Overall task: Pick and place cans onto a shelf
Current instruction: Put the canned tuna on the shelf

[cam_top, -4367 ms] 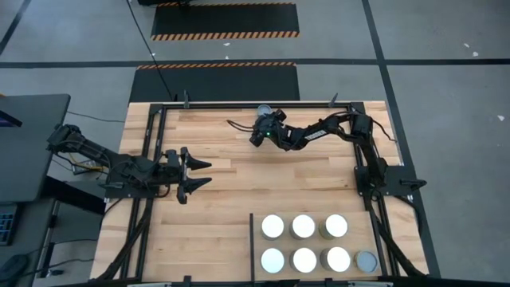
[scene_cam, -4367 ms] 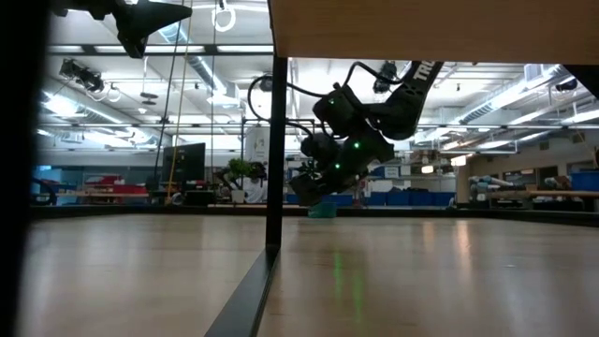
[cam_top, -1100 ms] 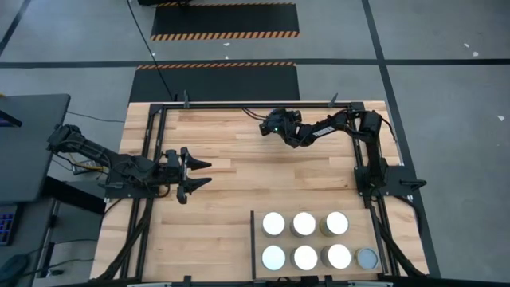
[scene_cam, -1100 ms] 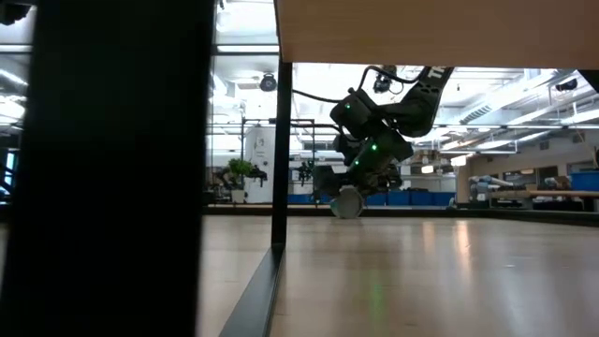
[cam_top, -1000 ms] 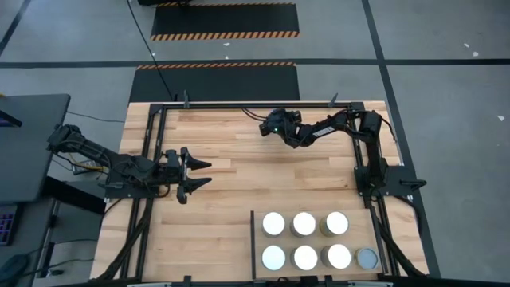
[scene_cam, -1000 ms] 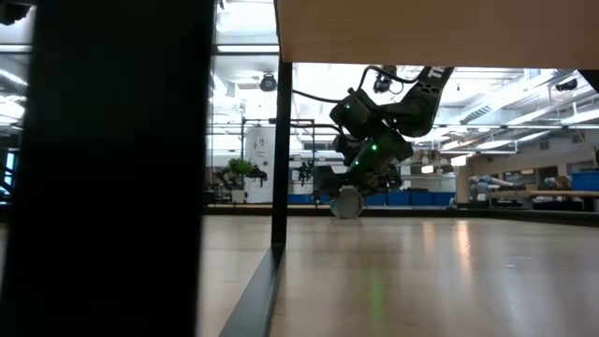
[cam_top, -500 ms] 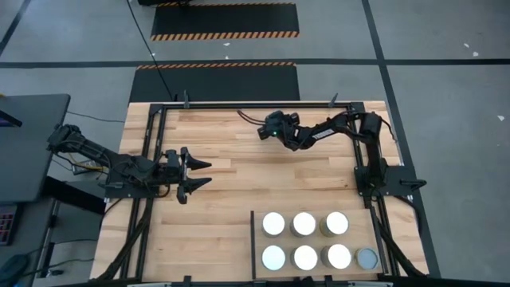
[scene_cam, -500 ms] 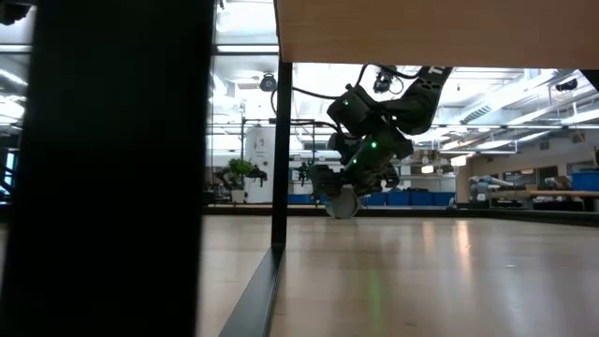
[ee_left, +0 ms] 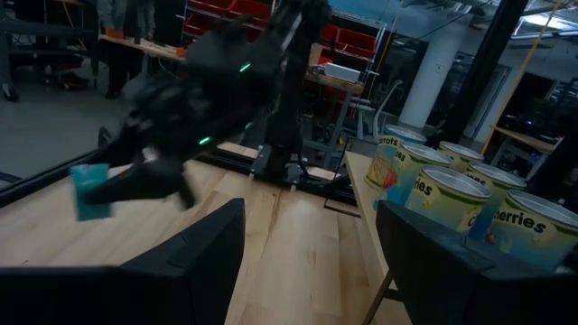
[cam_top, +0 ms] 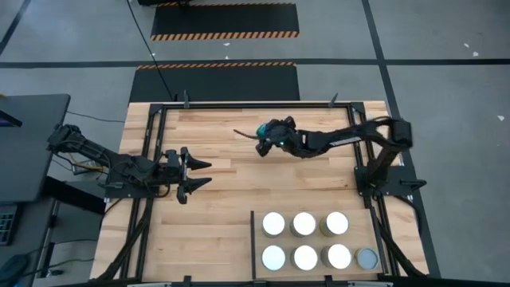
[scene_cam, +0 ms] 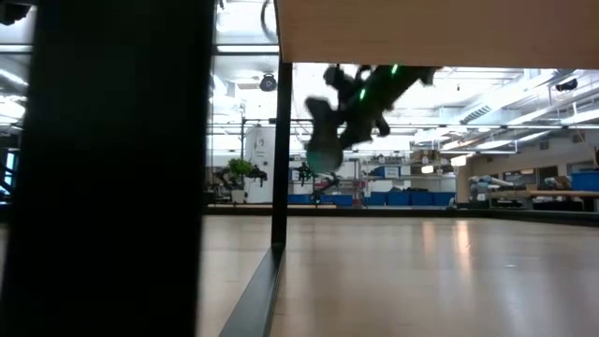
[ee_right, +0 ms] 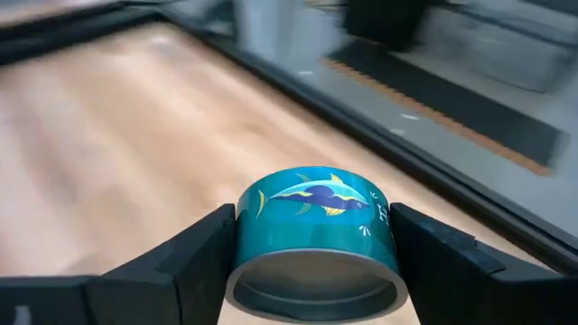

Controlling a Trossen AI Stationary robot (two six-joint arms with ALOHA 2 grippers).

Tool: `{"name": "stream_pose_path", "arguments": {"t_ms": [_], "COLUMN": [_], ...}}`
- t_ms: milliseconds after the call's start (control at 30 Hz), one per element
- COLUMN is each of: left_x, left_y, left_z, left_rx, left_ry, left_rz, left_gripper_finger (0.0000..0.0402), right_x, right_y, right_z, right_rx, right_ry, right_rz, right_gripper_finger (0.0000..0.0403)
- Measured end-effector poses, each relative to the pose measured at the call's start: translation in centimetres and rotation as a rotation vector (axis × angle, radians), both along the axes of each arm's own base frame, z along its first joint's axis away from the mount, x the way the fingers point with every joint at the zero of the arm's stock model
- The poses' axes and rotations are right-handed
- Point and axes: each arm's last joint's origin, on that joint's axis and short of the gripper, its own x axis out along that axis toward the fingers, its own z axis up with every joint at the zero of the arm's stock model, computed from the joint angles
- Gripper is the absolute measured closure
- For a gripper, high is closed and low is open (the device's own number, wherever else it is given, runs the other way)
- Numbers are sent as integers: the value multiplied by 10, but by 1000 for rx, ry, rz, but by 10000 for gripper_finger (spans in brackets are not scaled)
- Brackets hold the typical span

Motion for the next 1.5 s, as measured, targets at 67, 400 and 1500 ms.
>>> {"name": "stream_pose_path", "arguments": {"t_ms": [67, 400, 1500], "left_x": [0, 0, 0], "left_y": [0, 0, 0], "left_z": [0, 0, 0], "left_rx": [0, 0, 0], "left_ry": [0, 0, 0], "left_rz": [0, 0, 0], "left_gripper_finger": [145, 145, 145], "right_x": [-4, -41, -225], "right_y": [15, 84, 174], "right_z": [17, 93, 206], "right_rx": [23, -28, -125], "right_ry": [-22, -98, 388], "right_rz": [103, 737, 1485], "right_gripper_finger": [128, 128, 128]}}
